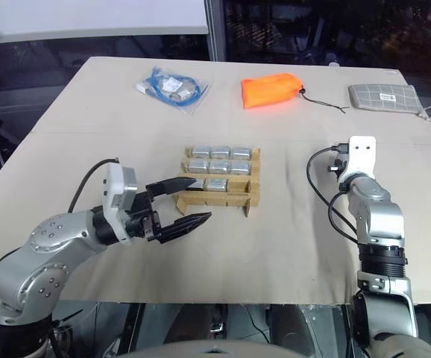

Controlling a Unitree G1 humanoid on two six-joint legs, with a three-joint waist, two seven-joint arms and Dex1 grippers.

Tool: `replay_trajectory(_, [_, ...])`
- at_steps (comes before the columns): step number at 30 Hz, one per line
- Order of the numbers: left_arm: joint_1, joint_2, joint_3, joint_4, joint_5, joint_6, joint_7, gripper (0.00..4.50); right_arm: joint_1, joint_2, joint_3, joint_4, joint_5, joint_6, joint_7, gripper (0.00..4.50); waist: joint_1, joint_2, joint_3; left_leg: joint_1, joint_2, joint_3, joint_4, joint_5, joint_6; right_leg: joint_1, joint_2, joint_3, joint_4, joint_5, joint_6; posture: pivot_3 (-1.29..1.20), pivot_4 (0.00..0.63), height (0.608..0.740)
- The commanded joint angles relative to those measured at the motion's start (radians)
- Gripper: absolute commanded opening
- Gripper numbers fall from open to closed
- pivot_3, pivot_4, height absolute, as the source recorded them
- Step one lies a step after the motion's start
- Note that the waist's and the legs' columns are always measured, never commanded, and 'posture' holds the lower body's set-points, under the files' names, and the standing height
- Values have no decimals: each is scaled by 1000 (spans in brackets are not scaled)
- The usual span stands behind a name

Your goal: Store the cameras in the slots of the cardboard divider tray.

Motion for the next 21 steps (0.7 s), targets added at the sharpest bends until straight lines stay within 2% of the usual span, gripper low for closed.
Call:
replay_trajectory(1, [-9, 8, 0, -16, -10, -25, 2, 4500, 5, -42, -1, -41, -16, -24, 27, 725, 0, 0, 0, 0, 0, 0, 0, 0, 0, 0, 0, 0, 0, 0, 0, 0, 150, 740])
replay_trajectory(4, [-24, 6, -14, -18, -10, -22, 15, 4500, 25, -64, 0, -81, 17, -97, 110, 725, 2, 0, 0, 0, 0, 0, 0, 0, 0, 0, 0, 0, -1, 0, 0, 0, 150, 740])
replay_trajectory(7, [-5, -1, -23, -27, 35, -51, 44, 4500, 63, -106, 20, -196, 121, -169, 320, 725, 0, 1, 1, -1, 0, 1, -2, 0, 0, -1, 0, 1, -1, 0, 0, 0, 150, 740])
replay_trajectory(8, [2, -29, -15, -20, 25, -77, 49, 4500, 69, -114, 24, -233, 152, -171, 367, 725, -3, 1, 1, 0, 0, 2, -2, 0, 0, -2, 0, 2, -1, 0, 0, 0, 150, 740])
replay_trajectory(11, [67, -64, 26, -2, 17, -173, 0, 4500, 83, -156, 63, -388, 292, -157, 563, 725, -6, 3, 1, 0, 1, 4, -3, 0, 0, -3, 0, 3, -1, 0, 0, 0, 150, 740])
replay_trajectory(13, [113, -47, 57, 7, -10, -211, -70, 4500, 90, -181, 105, -446, 339, -177, 666, 725, -3, 2, 1, 0, 2, 4, -4, 0, 0, -3, 0, 3, -1, 0, 0, 0, 150, 740])
replay_trajectory(16, [185, 0, 130, 7, -94, -194, -145, 4500, 73, -184, 171, -449, 369, -198, 753, 725, -1, 2, 1, 0, 2, 3, -4, 0, 0, -2, 0, 1, -1, 0, 0, 0, 150, 740])
replay_trajectory(21, [296, 61, 250, -9, -169, -167, -177, 4500, 29, -187, 286, -358, 315, -312, 884, 725, 2, 2, 1, 0, 1, 3, -3, 0, 0, -2, -3, 1, -2, -2, -3, 0, 150, 740])
